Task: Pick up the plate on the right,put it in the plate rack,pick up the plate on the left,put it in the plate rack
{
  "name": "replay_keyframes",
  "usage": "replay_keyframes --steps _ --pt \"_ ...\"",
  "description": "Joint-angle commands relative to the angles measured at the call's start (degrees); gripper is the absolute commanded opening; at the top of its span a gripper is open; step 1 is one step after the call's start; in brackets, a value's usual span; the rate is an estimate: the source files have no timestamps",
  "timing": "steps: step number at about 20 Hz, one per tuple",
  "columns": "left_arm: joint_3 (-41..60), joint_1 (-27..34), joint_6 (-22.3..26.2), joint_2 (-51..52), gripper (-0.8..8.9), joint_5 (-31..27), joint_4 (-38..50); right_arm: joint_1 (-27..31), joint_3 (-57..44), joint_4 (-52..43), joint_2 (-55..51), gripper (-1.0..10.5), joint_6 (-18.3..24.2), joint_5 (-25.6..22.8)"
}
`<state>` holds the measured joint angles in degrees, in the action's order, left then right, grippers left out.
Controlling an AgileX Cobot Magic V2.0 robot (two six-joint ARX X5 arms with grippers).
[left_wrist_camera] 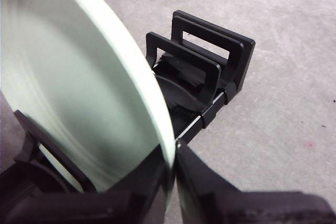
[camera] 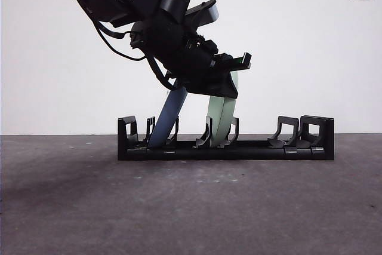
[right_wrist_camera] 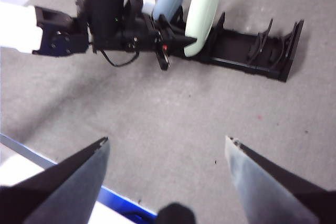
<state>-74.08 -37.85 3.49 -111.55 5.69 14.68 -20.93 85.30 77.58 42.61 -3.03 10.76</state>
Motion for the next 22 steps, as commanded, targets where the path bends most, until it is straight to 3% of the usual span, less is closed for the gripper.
replay_keyframes --steps 1,8,13,22 --pt "-0.1 -0.6 0.8 -1.0 0.98 -0.6 0.0 0.0 -1.1 1.4 -0.2 3.8 0.3 0.3" --pt "-4.0 -1.9 0.6 -1.0 1.30 -0.6 -3.5 0.0 -1.2 1.4 -0.2 3.8 0.5 0.3" --pt "-7.5 -3.6 0.6 0.8 1.30 -0.3 -13.4 0.0 -1.2 1.4 -0.2 3.8 0.7 0.3" --pt "-7.5 -5.6 0.8 16.5 1.31 0.3 -28.2 0.0 -1.2 1.4 -0.1 3.8 1.7 0.3"
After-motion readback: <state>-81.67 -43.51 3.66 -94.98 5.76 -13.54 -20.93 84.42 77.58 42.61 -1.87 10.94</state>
